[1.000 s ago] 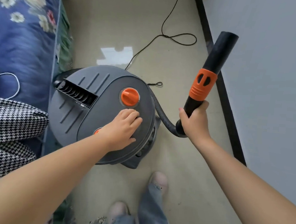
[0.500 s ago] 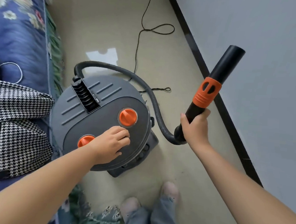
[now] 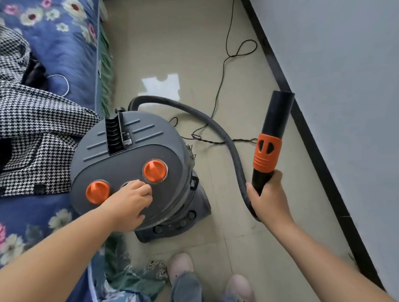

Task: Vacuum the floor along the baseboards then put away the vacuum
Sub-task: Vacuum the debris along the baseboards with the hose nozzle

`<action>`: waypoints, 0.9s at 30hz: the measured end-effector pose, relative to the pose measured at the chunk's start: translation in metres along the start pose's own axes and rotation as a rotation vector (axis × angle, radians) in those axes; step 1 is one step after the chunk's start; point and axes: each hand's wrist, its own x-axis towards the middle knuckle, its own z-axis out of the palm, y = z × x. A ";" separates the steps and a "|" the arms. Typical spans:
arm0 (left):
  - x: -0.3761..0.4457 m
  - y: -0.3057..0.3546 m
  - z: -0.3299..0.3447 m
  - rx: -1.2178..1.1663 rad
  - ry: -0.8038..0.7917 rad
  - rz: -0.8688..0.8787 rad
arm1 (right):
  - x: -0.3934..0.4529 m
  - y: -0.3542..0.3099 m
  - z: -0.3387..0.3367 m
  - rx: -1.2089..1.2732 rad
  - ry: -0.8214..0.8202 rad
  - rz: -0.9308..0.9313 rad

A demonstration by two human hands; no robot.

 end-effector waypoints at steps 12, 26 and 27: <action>0.040 0.039 -0.016 -0.239 0.088 -0.697 | -0.017 -0.003 0.009 0.023 0.024 -0.063; 0.013 0.068 0.000 -0.311 0.139 -0.498 | -0.089 0.012 0.049 0.056 0.127 0.040; 0.010 0.073 0.002 -0.309 0.135 -0.482 | -0.093 0.012 0.050 0.057 0.132 0.040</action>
